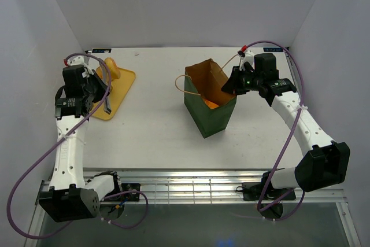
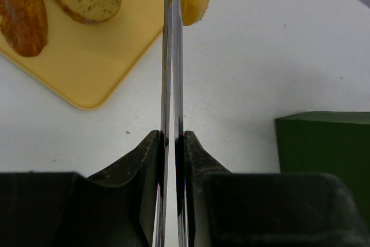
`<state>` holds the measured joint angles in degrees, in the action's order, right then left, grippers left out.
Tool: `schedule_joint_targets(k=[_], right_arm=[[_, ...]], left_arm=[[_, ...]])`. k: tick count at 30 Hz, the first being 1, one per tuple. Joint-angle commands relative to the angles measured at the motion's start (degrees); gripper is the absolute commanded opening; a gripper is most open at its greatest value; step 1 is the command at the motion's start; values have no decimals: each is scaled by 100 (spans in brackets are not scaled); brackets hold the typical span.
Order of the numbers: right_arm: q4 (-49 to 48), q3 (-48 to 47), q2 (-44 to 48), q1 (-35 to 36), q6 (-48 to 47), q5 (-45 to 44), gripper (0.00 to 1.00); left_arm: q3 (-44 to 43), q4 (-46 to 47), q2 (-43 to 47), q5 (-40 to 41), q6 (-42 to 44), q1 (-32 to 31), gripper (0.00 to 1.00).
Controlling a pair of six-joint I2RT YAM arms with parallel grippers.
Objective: Place the fake bread into the paper bag
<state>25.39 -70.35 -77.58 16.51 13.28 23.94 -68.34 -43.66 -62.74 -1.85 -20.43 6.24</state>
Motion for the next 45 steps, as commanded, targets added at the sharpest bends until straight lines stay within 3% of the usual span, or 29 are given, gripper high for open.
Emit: schedule_joint_targets(k=[1,13,24,31,45], right_arm=[[36,-120,129,1,-53,-48,14],[159,-313,-20,1,-45,-100,14],[204,-348,-108,1,-27,-232,14],[274,-436,-117,1,43,-329,14],[265,-252,41,1,245,-461,14]], left_arm=[[-391,191,122,-640,-295,-79,0],[-1269,525,-309,-1651,-884,-211,0],[-1859,1034,-274,-2512,-1393,-826,0],[-1438,1728,-151,-3470,-1946,-1230,0],[-339,2599,280,-3928,-2440,-1916,0]])
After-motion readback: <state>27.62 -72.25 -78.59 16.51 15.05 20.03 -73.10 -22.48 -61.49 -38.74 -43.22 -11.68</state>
